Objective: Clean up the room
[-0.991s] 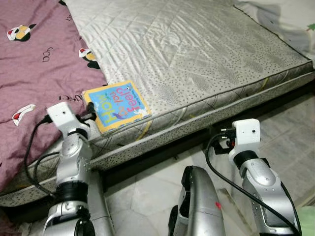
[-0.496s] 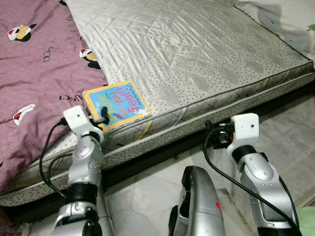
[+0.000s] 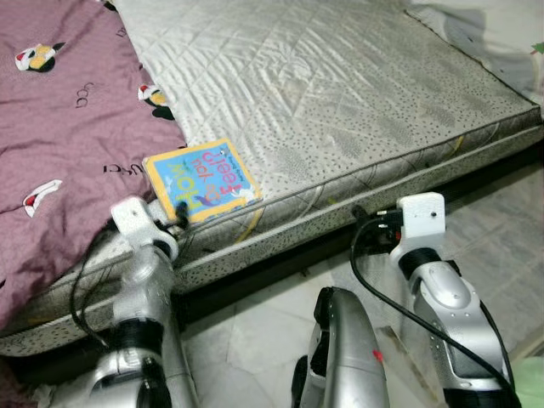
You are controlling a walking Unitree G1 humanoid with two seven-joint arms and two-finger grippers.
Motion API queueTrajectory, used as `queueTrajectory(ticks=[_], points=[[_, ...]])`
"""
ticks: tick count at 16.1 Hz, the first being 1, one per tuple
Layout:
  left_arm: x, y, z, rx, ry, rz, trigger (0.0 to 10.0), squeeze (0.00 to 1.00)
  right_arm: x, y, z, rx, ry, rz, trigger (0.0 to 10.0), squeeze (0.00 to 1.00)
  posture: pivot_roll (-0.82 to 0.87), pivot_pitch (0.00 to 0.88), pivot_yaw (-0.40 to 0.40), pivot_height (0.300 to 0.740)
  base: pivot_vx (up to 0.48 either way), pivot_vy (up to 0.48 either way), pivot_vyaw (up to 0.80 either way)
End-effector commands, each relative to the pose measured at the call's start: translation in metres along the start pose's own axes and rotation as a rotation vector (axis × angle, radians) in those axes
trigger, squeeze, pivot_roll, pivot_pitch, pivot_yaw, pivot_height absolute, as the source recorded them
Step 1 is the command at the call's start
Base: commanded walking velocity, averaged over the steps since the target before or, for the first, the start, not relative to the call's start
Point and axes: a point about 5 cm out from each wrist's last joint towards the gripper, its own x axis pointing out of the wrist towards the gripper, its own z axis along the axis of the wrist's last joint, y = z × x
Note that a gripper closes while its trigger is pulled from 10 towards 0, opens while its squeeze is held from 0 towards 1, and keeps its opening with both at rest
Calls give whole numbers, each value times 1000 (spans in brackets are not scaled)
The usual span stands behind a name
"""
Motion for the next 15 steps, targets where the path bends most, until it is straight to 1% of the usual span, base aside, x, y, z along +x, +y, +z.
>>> queueTrajectory(ticks=[1,2,3,4,5,6,7,8,9,10,12,15], points=[[2,3,-2,-19,21,5,10000,0,-5,-6,1,-14,-2,-6,10000,0,-136,132,-91,494,0,0,0],[8,1,3,-36,26,-3,10000,0,-8,-6,2,-49,-8,19,10000,0,-142,132,-97,494,0,0,0],[10,-2,6,-43,23,-15,10000,0,-10,-7,1,-64,-8,27,10000,0,-147,130,-100,494,0,0,0],[14,-9,5,-53,50,-46,10000,0,-11,-8,2,-65,-8,23,10000,0,-153,127,-104,494,0,0,0],[16,-16,1,-47,91,-82,10000,0,-10,-8,4,-64,-12,21,10000,0,-156,126,-105,494,0,0,0],[17,-20,-2,-43,115,-101,10000,0,-9,-8,5,-65,-16,21,10000,0,-156,126,-105,494,0,0,0],[17,-30,-13,-30,198,-166,10000,0,-8,-6,9,-71,-31,31,10000,0,-163,122,-107,494,0,0,0],[15,-36,-21,-55,245,-198,10000,0,-6,-3,12,-85,-47,43,10000,0,-164,121,-108,494,0,0,0],[14,-38,-23,-60,259,-211,10000,0,-6,-3,13,-89,-49,46,10000,0,-166,121,-107,494,0,0,0],[14,-40,-24,-85,255,-232,0,0,-6,-4,13,-90,-49,45,10000,0,-166,120,-107,494,0,0,0],[14,-38,-26,-76,263,-225,0,0,-6,-6,13,-94,-50,40,10000,0,-169,117,-105,494,0,0,0],[16,-30,-22,-98,244,-211,0,0,-1,-7,16,-97,-65,25,10000,0,-162,105,-95,494,0,0,0]])
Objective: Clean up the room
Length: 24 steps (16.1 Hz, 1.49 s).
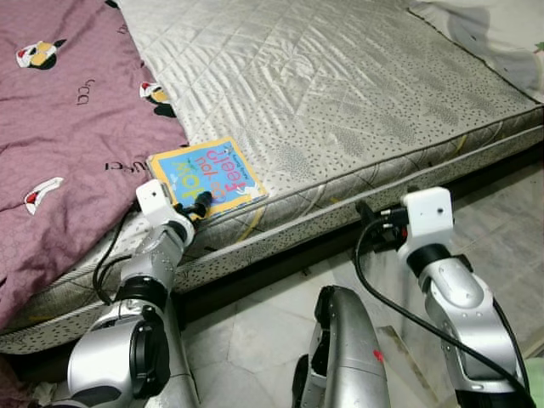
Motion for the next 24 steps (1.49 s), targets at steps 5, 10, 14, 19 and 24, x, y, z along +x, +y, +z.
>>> queueTrajectory(ticks=[5,10,14,19,24], points=[[-2,7,1,-39,1,10,0,0,10,4,3,15,-37,-10,10000,0,-123,78,-77,494,0,0,0],[-3,12,16,-24,-64,22,0,0,25,14,4,39,-71,-1,10000,0,-70,37,-61,494,0,0,0],[-3,6,29,-19,-124,-10,0,0,35,21,5,57,-99,2,10000,0,-34,7,-51,494,0,0,0],[-7,1,38,7,-204,-40,0,0,41,43,13,179,-160,164,10000,0,-7,0,-40,494,0,0,0],[-19,-25,64,138,-411,-213,0,0,46,62,10,258,-155,265,10000,0,27,0,-18,494,0,0,0]])
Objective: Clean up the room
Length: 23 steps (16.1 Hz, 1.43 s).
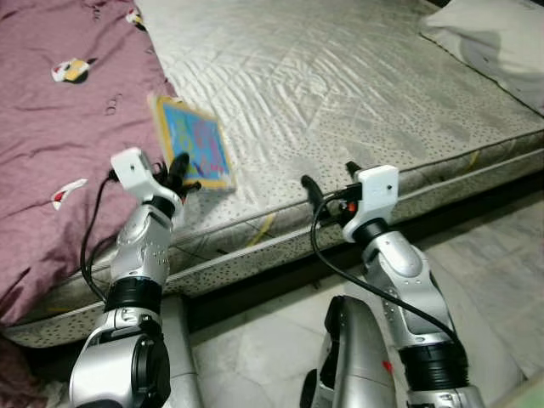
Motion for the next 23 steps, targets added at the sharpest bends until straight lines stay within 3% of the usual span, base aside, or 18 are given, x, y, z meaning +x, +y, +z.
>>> queueTrajectory(ticks=[1,2,4,7,10,13,15,16,23], points=[[-2,-3,13,40,-76,-27,0,0,1,5,-5,24,22,31,10000,0,33,0,-16,494,0,0,0],[-4,-6,21,81,-118,-39,0,0,1,5,-8,30,27,16,10000,0,44,0,-11,494,0,0,0],[-15,-20,39,249,-208,-88,0,0,2,4,-12,46,20,-22,10000,0,59,0,0,494,0,0,0],[-37,-45,46,450,-307,-132,0,0,5,-1,-13,75,1,-114,10000,0,84,0,7,494,0,0,0],[-57,-47,46,545,-331,-112,0,0,7,-4,-8,55,-44,-153,10000,0,85,0,9,494,0,0,0],[-79,-30,39,615,-273,-18,0,0,12,-7,-7,66,-58,-168,10000,0,96,0,11,524,0,0,0],[-85,-29,34,636,-253,8,9098,0,14,-8,-6,69,-64,-173,10000,0,99,0,10,544,0,0,0],[-89,-33,29,639,-235,-14,10000,0,15,-9,-5,77,-65,-175,10000,0,103,0,6,559,0,0,0],[-78,-45,29,656,-246,-28,10000,0,17,-12,-2,67,-74,-172,10000,0,78,0,7,629,0,0,0]])
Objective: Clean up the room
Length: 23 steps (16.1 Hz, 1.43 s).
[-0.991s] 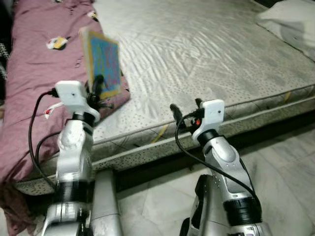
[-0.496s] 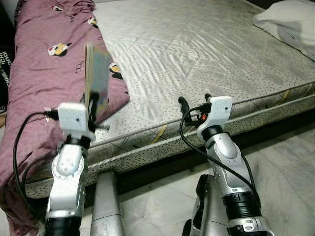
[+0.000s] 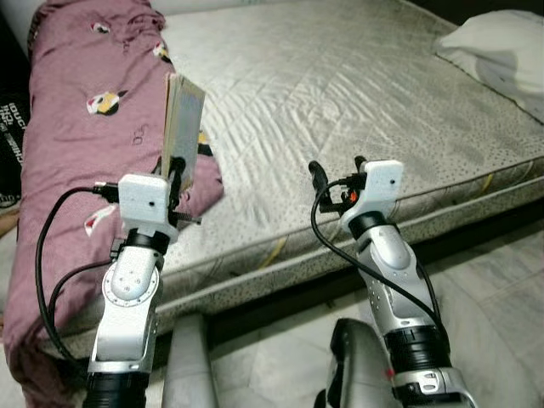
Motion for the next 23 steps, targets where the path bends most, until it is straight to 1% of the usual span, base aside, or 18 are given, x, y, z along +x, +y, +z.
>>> queueTrajectory(ticks=[1,3,4,6,9,13,15,18,23], points=[[2,1,8,24,-35,17,10000,0,2,-2,2,4,-5,-1,10000,0,77,0,6,639,0,0,0],[2,0,6,26,-26,26,10000,0,2,-2,2,3,-6,-1,10000,0,77,0,5,654,0,0,0],[3,-4,1,51,-2,0,10000,0,2,-2,2,-4,-5,0,10000,0,73,0,2,669,0,0,0],[6,-1,-4,68,18,12,10000,0,3,-2,2,-8,-4,2,10000,0,73,0,0,684,0,0,0],[10,1,-5,81,24,30,10000,0,4,-4,3,-15,-5,3,10000,0,64,0,-3,704,0,0,0],[10,-4,-8,88,42,36,10000,0,4,-4,4,-22,-7,1,10000,0,61,0,-5,740,0,0,0],[9,-6,-10,89,45,31,10000,0,3,-5,3,-26,-5,-1,10000,0,60,0,-4,740,0,0,0],[8,-4,-13,84,68,46,10000,0,3,-6,3,-30,-4,-5,10000,0,60,0,-7,740,0,0,0],[7,-4,-14,96,65,50,10000,0,1,-6,1,-38,4,-9,10000,0,58,0,-7,740,0,0,0]])
